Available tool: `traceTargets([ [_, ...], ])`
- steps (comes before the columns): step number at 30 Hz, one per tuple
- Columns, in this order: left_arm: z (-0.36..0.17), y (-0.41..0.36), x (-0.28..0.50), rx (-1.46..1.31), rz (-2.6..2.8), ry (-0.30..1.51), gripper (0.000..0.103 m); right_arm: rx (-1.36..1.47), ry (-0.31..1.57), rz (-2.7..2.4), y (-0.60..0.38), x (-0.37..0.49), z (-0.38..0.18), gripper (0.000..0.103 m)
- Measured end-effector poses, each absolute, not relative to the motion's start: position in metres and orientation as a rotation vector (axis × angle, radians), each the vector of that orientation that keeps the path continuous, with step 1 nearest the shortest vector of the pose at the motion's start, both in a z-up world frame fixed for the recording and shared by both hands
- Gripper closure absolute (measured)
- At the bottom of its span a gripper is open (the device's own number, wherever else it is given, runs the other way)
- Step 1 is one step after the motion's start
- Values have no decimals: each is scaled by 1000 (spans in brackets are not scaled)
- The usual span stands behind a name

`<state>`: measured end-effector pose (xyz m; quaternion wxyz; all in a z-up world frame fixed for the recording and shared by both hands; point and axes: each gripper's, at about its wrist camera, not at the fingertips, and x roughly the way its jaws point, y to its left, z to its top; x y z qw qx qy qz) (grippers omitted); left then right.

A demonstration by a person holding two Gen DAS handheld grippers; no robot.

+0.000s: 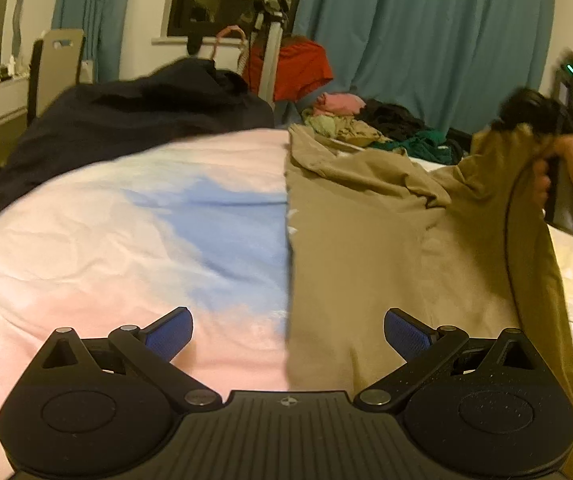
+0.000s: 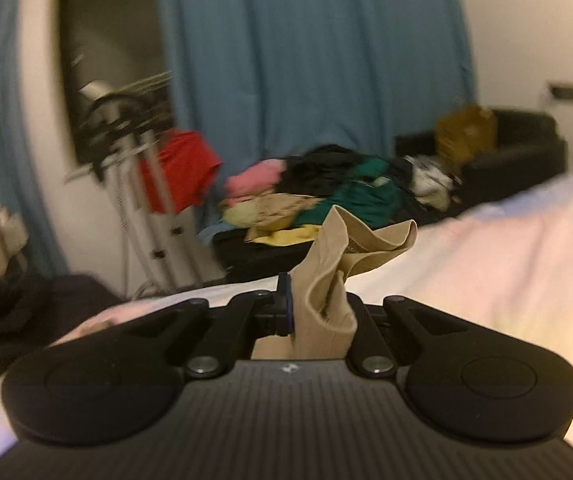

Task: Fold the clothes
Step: 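Lay the lifted side over the t-shirt body and open the right tool, then grasp the t-shirt hem with the left tool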

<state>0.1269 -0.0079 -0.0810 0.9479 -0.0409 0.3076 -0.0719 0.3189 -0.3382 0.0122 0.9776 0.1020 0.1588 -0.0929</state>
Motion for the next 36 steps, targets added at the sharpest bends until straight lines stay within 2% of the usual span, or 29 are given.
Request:
traceTargets([
  [7,-68,14,120,-111,-127,562,0,58,412,-68,-230,351,-9,96],
  [12,-73,12,125,-61,-129,528,0,38,529,-9,-204,374,-34,91],
  [13,-75,12,129,-70,-135,540,0,62,565,12,-206,376,-37,83],
  [14,-77,13,132,-80,-141,551,0,85,601,32,-209,379,-40,52],
  [15,-79,13,135,-90,-144,561,0,111,632,55,-212,379,-41,15],
  [16,-80,12,139,-101,-148,573,1,144,650,85,-215,372,-39,5],
  [17,-82,12,143,-111,-152,586,1,172,654,111,-217,362,-34,1],
  [23,-78,4,139,-85,-164,571,1,217,562,149,-235,252,12,1],
  [27,-72,2,126,-81,-166,557,2,216,451,128,-248,150,35,1],
  [29,-67,2,117,-86,-199,550,5,253,405,98,-259,101,36,1],
  [36,-68,-16,75,1,-231,603,6,344,400,-22,-303,-16,12,1],
])
